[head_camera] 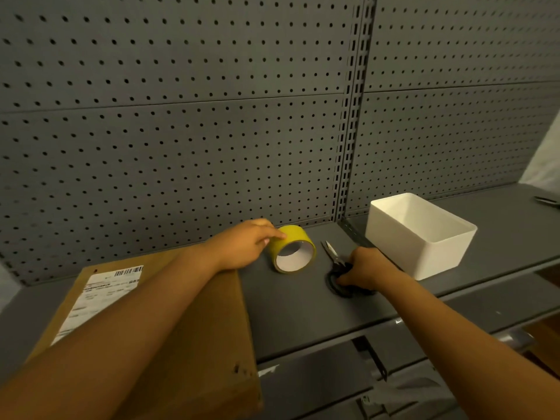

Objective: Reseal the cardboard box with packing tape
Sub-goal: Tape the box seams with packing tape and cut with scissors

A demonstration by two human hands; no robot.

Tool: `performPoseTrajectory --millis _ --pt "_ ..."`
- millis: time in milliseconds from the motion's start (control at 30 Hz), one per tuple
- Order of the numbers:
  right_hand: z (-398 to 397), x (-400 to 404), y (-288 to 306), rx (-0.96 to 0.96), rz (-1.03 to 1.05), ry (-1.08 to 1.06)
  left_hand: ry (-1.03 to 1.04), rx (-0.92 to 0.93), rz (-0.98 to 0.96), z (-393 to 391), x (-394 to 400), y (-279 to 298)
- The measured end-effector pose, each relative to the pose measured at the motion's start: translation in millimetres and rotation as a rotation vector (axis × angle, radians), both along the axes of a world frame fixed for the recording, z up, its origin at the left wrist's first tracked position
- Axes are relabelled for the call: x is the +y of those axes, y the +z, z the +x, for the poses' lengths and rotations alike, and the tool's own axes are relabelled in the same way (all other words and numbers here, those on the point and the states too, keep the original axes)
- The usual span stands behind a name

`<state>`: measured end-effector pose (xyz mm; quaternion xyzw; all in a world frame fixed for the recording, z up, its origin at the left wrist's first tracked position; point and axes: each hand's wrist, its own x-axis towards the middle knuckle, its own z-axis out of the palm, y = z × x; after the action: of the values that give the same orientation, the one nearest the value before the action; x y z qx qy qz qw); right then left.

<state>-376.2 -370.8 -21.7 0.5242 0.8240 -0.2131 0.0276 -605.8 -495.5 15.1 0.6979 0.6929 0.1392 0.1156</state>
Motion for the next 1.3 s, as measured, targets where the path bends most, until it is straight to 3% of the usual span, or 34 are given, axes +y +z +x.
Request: performPoseTrajectory --millis 367,600,767,1100,1300 --pt "-12.2 -38.6 5.9 0.356 -0.114 -0.237 -0.235 -0.047 -0.051 -36.8 13.9 -5.4" --pt "-16.5 -85.0 -7.8 0.544 0.024 -0.381 -0.371 -0.225 -0.044 -56.5 28.1 -14.5" --pt "-14.5 -110.5 -4.2 0.66 0.004 -0.394 -0.417 -0.335 -0.002 -59.4 29.8 -25.4" --pt "-17.8 -136.8 28.2 0.713 -0.283 -0.213 -0.372 -0.517 -0.02 -65.1 34.8 -31.3" --pt "-23.0 -145.4 34.0 0.603 -0.515 -0.131 -0.372 -0.605 -0.092 -65.4 38.1 -32.5"
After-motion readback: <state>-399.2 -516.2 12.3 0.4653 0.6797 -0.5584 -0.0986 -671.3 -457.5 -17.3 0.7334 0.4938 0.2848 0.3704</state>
